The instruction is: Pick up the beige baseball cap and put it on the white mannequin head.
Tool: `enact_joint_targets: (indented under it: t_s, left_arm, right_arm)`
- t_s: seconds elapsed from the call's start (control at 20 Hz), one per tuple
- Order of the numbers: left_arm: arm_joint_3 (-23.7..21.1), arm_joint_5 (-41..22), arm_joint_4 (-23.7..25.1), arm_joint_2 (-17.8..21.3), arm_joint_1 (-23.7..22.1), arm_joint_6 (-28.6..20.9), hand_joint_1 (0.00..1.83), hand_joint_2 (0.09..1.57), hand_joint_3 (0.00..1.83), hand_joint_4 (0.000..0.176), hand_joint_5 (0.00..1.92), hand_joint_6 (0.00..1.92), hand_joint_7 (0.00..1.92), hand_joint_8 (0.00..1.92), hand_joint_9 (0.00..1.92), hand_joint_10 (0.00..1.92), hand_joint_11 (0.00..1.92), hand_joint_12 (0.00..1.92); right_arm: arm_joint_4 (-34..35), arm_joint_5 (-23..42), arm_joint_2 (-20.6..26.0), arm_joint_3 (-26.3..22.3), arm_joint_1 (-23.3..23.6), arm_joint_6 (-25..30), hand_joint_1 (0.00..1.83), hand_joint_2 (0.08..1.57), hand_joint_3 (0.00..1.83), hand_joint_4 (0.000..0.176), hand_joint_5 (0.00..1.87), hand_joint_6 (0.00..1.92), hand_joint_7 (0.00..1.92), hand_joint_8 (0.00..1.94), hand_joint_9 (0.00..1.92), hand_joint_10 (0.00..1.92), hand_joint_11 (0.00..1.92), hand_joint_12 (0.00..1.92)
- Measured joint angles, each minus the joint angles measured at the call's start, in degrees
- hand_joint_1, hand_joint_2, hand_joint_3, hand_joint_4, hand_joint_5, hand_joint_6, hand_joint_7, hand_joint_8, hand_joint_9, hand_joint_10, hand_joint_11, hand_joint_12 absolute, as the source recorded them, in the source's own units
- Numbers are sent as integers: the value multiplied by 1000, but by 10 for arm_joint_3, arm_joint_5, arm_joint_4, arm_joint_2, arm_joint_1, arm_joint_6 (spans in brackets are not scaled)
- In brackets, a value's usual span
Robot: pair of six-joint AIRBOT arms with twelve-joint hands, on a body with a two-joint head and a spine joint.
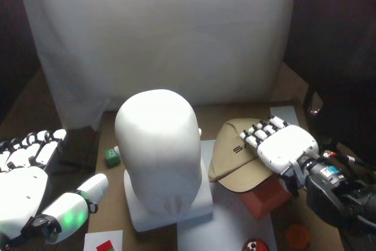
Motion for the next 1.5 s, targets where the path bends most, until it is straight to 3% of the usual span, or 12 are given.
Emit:
enact_joint_targets:
  t_s: [0.25, 0.75, 0.8, 0.9, 0.95, 1.0, 1.05, 1.1, 1.15, 1.2, 1.25, 1.5]
  left_arm:
    - [6, 10, -8, -7, 3, 7, 0, 1188, 0, 31, 55, 0, 44, 0, 38, 0, 0, 285]
    - [27, 15, 4, -31, 3, -24, 0, 1188, 0, 28, 73, 2, 64, 4, 60, 3, 0, 354]
    - [27, 14, 2, -32, 3, -24, 0, 1189, 0, 28, 73, 1, 63, 2, 61, 2, 0, 374]
    - [30, 12, 0, -38, 2, -24, 0, 1189, 0, 28, 71, 0, 64, 1, 57, 0, 0, 354]
    - [31, 13, -1, -42, -1, -26, 0, 1189, 0, 28, 71, 0, 64, 1, 54, 0, 0, 338]
    - [31, 15, 1, -45, -3, -27, 0, 1189, 0, 28, 69, 0, 64, 0, 54, 0, 0, 334]
    - [32, 15, 6, -47, -4, -27, 0, 1189, 0, 28, 69, 0, 64, 0, 54, 0, 0, 334]
    - [34, 15, 7, -48, -6, -27, 0, 1189, 0, 28, 69, 0, 64, 0, 54, 0, 0, 333]
    - [38, 15, 10, -50, -7, -27, 0, 1189, 0, 28, 68, 0, 63, 0, 53, 0, 0, 333]
    - [40, 14, 10, -50, -7, -27, 0, 1189, 0, 28, 68, 0, 62, 0, 53, 0, 0, 333]
    - [40, 14, 9, -50, -7, -28, 0, 1188, 0, 24, 74, 2, 58, 0, 53, 0, 0, 333]
    - [49, 14, 15, -52, 2, -77, 0, 1189, 0, 23, 99, 7, 66, 2, 58, 2, 0, 362]
  right_arm:
    - [-7, -14, -3, 14, 4, 27, 1342, 1162, 1, 0, 187, 0, 233, 2, 236, 3, 0, 982]
    - [-16, -26, -4, 0, 3, 32, 1339, 1200, 11, 0, 212, 4, 241, 2, 239, 1, 0, 983]
    - [-15, -25, -4, 0, 3, 31, 1330, 1202, 4, 0, 347, 19, 383, 13, 347, 17, 0, 1040]
    - [-15, -22, -4, 0, 3, 31, 1330, 1185, 0, 0, 599, 27, 657, 14, 612, 39, 199, 1129]
    - [-15, -20, -4, 0, 3, 31, 1731, 1108, 0, 0, 765, 63, 850, 56, 826, 103, 570, 1449]
    - [-16, -15, -4, 0, 3, 31, 1530, 1141, 0, 0, 729, 913, 914, 750, 847, 972, 759, 1601]
    - [-16, -10, -4, 0, 4, 32, 1530, 1141, 0, 0, 729, 913, 914, 750, 847, 972, 759, 1601]
    - [-18, -6, -4, 0, 4, 31, 1489, 1155, 1, 0, 722, 1072, 909, 945, 839, 1176, 773, 1674]
    - [-19, -1, -4, 0, 5, 31, 1486, 1128, 0, 0, 820, 962, 964, 926, 887, 1161, 836, 1633]
    - [-18, 0, -4, 0, 7, 30, 1401, 1114, 0, 0, 879, 959, 1012, 905, 932, 1240, 881, 1433]
    - [-19, 2, -4, 1, 9, 30, 1384, 1101, 0, 0, 928, 915, 1027, 869, 974, 1244, 975, 1380]
    - [-15, 19, -2, 3, 23, 31, 1383, 1102, 0, 0, 926, 884, 1023, 880, 976, 1261, 932, 1362]
